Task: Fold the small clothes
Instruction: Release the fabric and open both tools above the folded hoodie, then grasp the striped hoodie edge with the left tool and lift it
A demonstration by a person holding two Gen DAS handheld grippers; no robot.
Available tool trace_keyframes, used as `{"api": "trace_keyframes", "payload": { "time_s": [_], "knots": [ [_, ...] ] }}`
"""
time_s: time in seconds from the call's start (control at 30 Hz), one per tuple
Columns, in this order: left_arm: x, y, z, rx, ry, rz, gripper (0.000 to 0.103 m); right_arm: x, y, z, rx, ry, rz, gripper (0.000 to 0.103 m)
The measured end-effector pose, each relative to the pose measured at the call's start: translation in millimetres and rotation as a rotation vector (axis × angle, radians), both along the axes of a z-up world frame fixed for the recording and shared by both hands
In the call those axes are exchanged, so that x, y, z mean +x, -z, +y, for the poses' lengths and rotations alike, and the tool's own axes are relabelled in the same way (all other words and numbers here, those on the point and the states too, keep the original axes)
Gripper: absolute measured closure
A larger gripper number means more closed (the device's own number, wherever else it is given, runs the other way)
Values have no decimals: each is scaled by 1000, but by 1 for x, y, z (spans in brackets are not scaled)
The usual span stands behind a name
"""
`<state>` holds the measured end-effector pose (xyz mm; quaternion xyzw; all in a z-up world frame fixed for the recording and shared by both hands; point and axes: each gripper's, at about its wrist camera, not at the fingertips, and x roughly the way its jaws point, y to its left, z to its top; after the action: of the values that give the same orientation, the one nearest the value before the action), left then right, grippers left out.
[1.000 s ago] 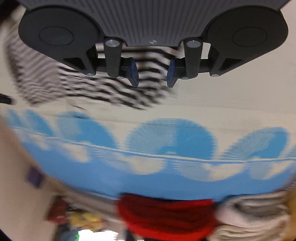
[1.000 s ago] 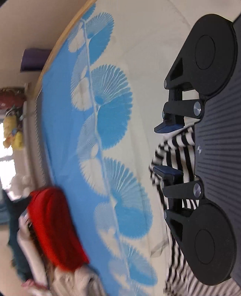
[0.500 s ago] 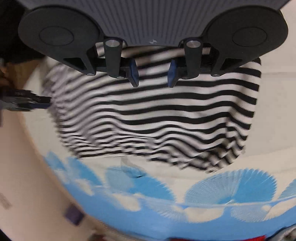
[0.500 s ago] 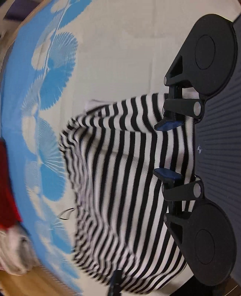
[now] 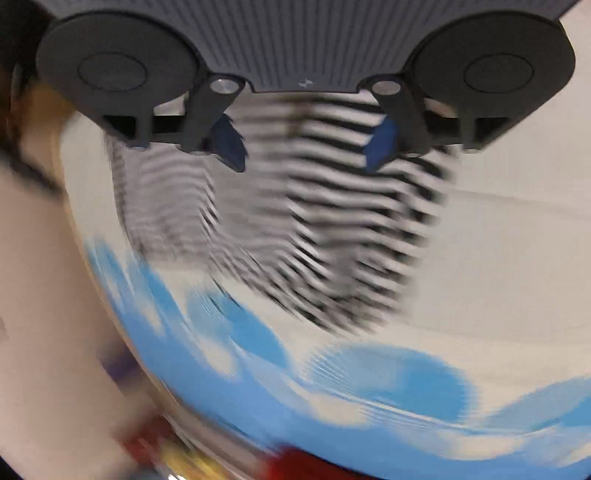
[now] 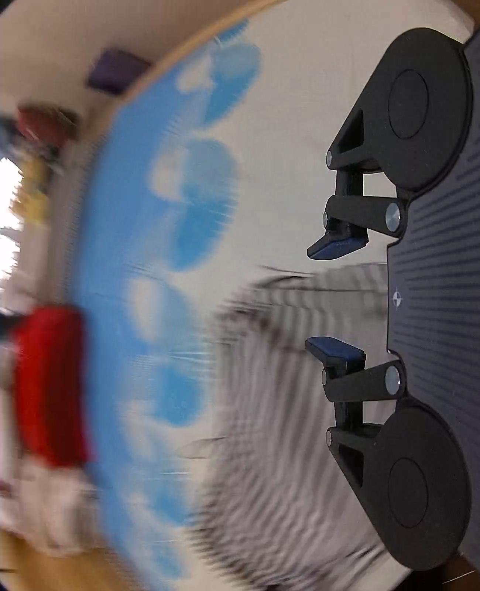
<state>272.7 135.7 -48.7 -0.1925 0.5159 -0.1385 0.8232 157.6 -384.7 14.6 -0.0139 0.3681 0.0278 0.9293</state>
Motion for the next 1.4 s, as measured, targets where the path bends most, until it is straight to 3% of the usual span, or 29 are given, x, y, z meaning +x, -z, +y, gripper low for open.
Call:
{"api": "trace_keyframes", "payload": {
  "time_s": [0.07, 0.17, 0.23, 0.5, 0.77, 0.8, 0.83, 0.87, 0.93, 1.2, 1.4],
  "knots": [
    [3, 6, 30, -33, -146, 43, 24, -7, -12, -13, 73, 72, -79, 48],
    [7, 17, 56, -53, -230, 104, 24, -9, -11, -34, 213, 217, -65, 48],
    [10, 24, 60, -50, -215, 129, 22, -6, -12, -40, 265, 265, -77, 48],
    [30, 74, 47, -123, -76, 263, 21, 17, -1, -27, 199, 255, -43, 48],
    [43, 81, 8, -81, 51, 204, 23, 17, 0, -32, 180, 261, -32, 48],
    [44, 79, 1, -58, 67, 190, 33, 17, 1, -32, 177, 263, -32, 48],
    [46, 79, -5, -48, 78, 182, 55, 17, 1, -33, 175, 266, -32, 48],
    [48, 81, -10, -54, 81, 187, 65, 17, 1, -34, 173, 271, -30, 48],
    [48, 80, -14, -47, 86, 178, 74, 17, 2, -36, 174, 285, -30, 48],
    [33, 47, 0, -62, 65, 88, 85, 19, 0, -30, 191, 301, -41, 48],
    [8, 19, 26, 28, -20, 70, 87, 19, -3, -24, 222, 293, -53, 48]
  ]
}}
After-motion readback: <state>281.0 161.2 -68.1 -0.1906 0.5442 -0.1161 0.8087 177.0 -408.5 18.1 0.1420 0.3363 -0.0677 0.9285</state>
